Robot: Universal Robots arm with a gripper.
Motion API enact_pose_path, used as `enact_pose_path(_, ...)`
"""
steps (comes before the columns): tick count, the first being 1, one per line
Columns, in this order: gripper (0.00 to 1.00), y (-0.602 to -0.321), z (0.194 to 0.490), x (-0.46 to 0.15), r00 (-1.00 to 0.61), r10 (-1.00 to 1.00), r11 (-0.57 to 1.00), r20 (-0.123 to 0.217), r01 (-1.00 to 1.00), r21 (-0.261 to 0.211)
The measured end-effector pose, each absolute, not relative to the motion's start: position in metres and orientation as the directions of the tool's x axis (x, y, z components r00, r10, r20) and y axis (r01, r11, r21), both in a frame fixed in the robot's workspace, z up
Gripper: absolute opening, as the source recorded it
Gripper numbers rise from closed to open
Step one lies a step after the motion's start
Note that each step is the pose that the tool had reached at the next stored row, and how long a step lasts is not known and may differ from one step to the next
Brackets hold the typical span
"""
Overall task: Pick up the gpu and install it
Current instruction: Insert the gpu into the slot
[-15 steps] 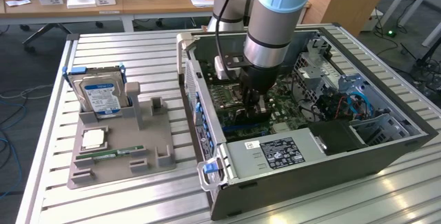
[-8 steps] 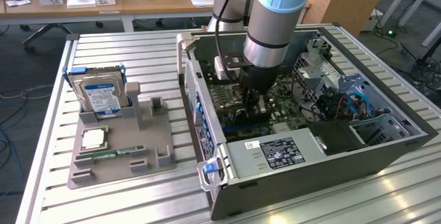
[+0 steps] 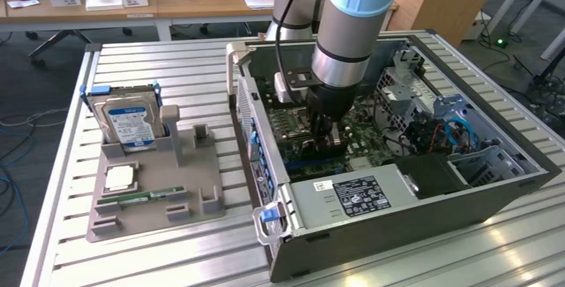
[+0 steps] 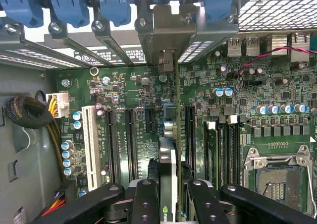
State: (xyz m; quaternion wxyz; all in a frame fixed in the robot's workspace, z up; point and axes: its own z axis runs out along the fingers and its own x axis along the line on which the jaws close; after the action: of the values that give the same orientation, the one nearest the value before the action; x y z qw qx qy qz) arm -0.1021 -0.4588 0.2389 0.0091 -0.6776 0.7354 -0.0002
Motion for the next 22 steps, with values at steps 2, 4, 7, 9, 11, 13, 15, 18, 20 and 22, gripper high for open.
enact_pose_path(2, 0.27, -0.4588, 0.2389, -0.1021, -0.082, -0.997, 0.082, -0.013, -0.997, -0.013)
enact_pose_path(4, 0.27, -0.4588, 0.2389, -0.1021, -0.082, -0.997, 0.082, -0.013, -0.997, -0.013)
enact_pose_path(7, 0.27, -0.4591, 0.2388, -0.1022, -0.082, -0.997, 0.082, -0.013, -0.997, -0.013)
enact_pose_path(9, 0.27, -0.4591, 0.2389, -0.1022, -0.082, -0.997, 0.082, -0.013, -0.997, -0.013)
enact_pose_path(11, 0.27, -0.4593, 0.239, -0.1021, -0.081, -0.997, 0.081, -0.013, -0.997, -0.013)
enact_pose_path(13, 0.27, -0.4593, 0.239, -0.1022, -0.081, -0.997, 0.081, -0.013, -0.997, -0.013)
enact_pose_path(15, 0.27, -0.4593, 0.239, -0.1021, -0.081, -0.997, 0.081, -0.013, -0.997, -0.013)
enact_pose_path(18, 0.27, -0.4594, 0.2387, -0.1022, -0.081, -0.997, 0.081, -0.013, -0.997, -0.013)
enact_pose_path(20, 0.27, -0.4594, 0.2385, -0.1022, -0.081, -0.997, 0.081, -0.013, -0.997, -0.013)
enact_pose_path(22, 0.27, -0.4594, 0.2382, -0.1022, -0.081, -0.997, 0.081, -0.013, -0.997, -0.013)
